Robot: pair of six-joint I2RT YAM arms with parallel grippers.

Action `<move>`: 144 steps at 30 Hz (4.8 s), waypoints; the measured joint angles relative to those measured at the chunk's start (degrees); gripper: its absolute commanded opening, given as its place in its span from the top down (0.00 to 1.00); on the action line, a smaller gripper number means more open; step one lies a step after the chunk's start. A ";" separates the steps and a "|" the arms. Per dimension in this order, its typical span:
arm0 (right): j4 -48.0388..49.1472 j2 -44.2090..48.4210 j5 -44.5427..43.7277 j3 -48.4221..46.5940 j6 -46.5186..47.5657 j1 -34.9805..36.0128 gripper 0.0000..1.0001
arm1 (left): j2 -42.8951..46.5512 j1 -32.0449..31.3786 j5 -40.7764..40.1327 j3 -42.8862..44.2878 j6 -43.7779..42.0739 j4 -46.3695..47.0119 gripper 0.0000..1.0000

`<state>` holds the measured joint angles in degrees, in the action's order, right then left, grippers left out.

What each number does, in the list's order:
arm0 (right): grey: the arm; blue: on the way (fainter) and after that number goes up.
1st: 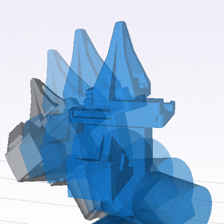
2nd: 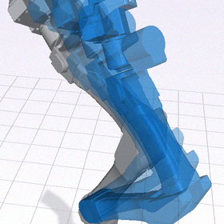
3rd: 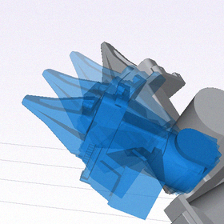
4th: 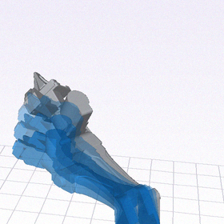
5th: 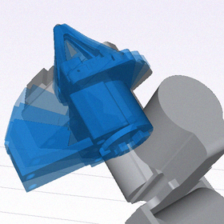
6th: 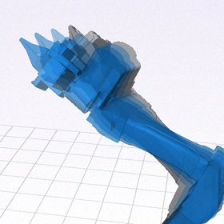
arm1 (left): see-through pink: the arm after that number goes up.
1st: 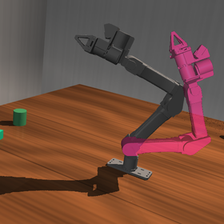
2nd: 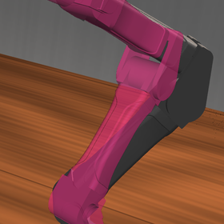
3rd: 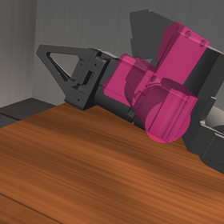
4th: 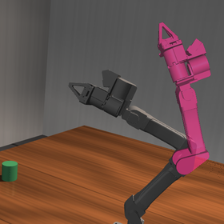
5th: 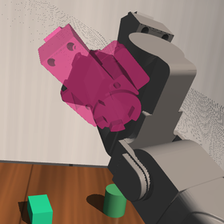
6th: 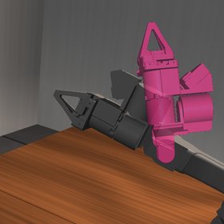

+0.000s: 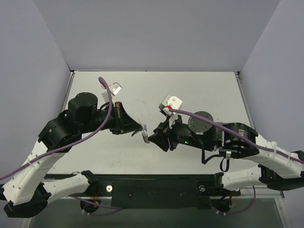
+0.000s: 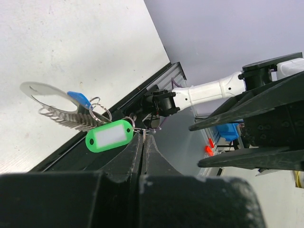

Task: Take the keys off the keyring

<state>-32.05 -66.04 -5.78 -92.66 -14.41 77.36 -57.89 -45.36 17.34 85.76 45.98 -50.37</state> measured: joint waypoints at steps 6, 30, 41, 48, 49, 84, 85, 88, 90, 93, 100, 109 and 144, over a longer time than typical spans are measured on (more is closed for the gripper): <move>-2.93 -4.22 -4.68 -2.10 2.34 0.37 0.70 | 0.00 -0.13 -0.24 0.00 -0.17 -0.02 1.00; -4.63 -10.67 -9.99 -5.90 5.38 0.37 0.73 | 0.13 -0.35 0.26 -0.55 -0.15 0.55 1.00; -4.74 -11.15 -11.82 -6.14 5.75 0.59 0.78 | 0.15 -0.42 0.46 -0.66 -0.13 1.36 1.00; -5.51 -12.52 -11.93 -6.62 6.32 1.16 0.94 | 0.17 -0.46 0.46 -0.74 -0.13 1.51 1.00; -5.51 -12.61 -11.96 -6.62 6.54 1.27 0.95 | 0.17 -0.46 0.46 -0.76 -0.13 1.51 1.00; -4.90 -12.00 -12.83 -6.54 7.76 1.86 1.00 | 0.74 -1.36 0.39 -1.03 -0.17 3.37 1.00; -4.26 -11.65 -12.83 -5.86 8.07 1.86 1.00 | 0.74 -1.36 0.39 -1.03 -0.15 3.19 1.00; -1.42 -9.81 -12.52 -2.75 8.57 1.86 1.00 | 0.66 -1.38 0.68 -1.03 -0.13 2.91 1.00; 0.11 -8.63 -11.98 -1.05 8.72 1.86 1.00 | 0.59 -1.46 1.14 -1.03 -0.11 2.80 1.00; 3.13 -6.62 -11.47 2.14 8.92 1.88 1.00 | 0.50 -1.49 1.77 -1.03 -0.09 2.80 1.00; 11.96 -0.02 -11.10 12.55 9.20 3.06 1.00 | -0.24 -1.90 3.93 -1.03 1.05 2.58 1.00; 20.09 6.71 -12.50 22.16 11.26 5.70 1.00 | 0.87 -2.16 5.84 -2.25 6.99 8.79 1.00; 19.26 9.81 -17.68 20.50 10.56 8.50 0.58 | 5.97 -2.23 1.05 -12.79 15.50 18.12 1.00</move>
<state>-12.80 -56.23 -23.46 -72.16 -3.86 85.86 -51.92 -47.59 18.39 72.97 61.47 -32.25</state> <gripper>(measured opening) 0.428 0.023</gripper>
